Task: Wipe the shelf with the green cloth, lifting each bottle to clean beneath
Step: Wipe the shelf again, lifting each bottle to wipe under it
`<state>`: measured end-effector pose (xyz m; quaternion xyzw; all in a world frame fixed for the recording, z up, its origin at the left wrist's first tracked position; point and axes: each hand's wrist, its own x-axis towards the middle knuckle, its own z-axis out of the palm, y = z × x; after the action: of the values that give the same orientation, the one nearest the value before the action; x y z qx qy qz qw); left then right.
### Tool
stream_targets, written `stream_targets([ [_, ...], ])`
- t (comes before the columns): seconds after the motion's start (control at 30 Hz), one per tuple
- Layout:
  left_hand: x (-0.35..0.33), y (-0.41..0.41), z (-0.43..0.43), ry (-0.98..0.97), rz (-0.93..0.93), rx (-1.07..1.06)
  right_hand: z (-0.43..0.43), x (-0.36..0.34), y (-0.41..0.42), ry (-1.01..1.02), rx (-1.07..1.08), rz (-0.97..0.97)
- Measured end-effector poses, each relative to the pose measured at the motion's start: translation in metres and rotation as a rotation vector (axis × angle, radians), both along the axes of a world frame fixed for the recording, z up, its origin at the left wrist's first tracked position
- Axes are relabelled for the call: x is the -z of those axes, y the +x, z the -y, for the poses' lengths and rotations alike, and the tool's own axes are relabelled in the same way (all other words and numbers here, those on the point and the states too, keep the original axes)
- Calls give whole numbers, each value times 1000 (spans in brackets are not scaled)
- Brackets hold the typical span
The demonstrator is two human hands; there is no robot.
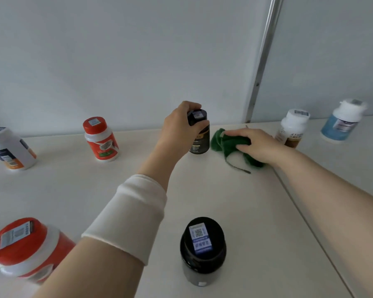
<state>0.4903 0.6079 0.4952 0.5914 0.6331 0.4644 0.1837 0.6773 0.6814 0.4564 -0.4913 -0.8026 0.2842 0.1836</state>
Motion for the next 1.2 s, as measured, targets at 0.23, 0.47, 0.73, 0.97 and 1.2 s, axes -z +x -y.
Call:
stream_targets([
  [0.23, 14, 5, -8, -16, -51, 9, 82, 3, 16, 3, -205, -48],
  [0.47, 1, 8, 4, -119, -87, 77, 162, -6, 63, -164, -243, -142],
  [0.73, -21, 1, 134, -20, 75, 426, 79, -2, 25, 47, 54, -128],
  [0.97, 21, 25, 197, -67, 147, 343, 134, 6, 45, 16, -7, -65],
  [1.2, 25, 39, 200, 140, 268, 105, 261, 9, 78, 39, -150, -134],
])
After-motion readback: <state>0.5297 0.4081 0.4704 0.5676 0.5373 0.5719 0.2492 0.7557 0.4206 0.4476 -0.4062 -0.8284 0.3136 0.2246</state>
